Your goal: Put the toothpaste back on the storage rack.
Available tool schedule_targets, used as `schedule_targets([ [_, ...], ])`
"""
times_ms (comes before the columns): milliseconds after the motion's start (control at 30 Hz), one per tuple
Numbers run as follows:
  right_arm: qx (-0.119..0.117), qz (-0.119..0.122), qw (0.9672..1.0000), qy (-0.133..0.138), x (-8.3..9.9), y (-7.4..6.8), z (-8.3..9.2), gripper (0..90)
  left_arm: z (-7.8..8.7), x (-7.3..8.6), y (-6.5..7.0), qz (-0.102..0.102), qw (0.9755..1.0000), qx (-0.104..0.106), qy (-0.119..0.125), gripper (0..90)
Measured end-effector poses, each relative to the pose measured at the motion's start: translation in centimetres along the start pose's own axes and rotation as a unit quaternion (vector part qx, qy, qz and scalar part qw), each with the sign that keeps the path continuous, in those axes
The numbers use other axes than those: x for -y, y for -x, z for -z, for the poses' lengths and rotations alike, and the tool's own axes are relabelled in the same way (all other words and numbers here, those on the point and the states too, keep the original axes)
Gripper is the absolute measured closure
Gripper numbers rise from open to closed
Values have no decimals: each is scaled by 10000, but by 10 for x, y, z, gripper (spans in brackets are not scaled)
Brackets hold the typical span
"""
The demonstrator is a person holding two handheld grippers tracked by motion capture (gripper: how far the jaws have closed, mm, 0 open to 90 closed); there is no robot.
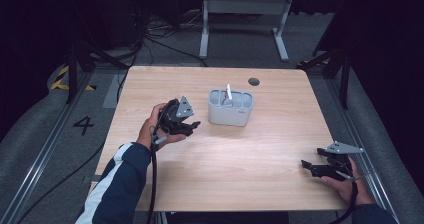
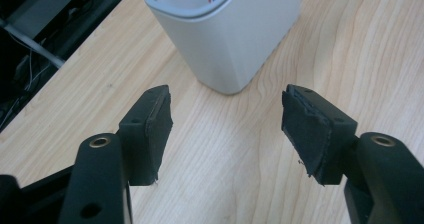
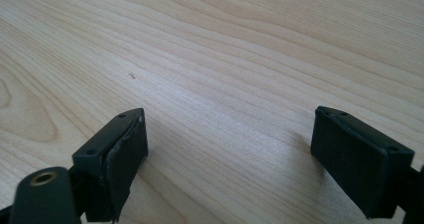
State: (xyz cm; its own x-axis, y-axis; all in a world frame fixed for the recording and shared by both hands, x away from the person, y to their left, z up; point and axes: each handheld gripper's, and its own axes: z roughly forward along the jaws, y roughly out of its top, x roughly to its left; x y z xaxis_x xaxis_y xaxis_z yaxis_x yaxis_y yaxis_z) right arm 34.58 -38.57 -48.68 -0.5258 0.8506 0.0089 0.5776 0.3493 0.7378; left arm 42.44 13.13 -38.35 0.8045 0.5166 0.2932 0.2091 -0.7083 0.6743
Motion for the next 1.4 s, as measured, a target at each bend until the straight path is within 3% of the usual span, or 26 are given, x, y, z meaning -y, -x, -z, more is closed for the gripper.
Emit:
schedule_targets([
  [500, 2, -5, 10000, -2, 0, 0, 0, 153, 12, 30, 9, -110, 9991, -144, -390, 281],
  [1100, 6, -8, 10000, -2, 0, 0, 0, 153, 24, 80, 14, 93, 9967, -183, -789, 233],
  [1400, 2, 0, 10000, -2, 0, 0, 0, 152, 33, 108, 17, 272, 9962, -248, -789, 237],
])
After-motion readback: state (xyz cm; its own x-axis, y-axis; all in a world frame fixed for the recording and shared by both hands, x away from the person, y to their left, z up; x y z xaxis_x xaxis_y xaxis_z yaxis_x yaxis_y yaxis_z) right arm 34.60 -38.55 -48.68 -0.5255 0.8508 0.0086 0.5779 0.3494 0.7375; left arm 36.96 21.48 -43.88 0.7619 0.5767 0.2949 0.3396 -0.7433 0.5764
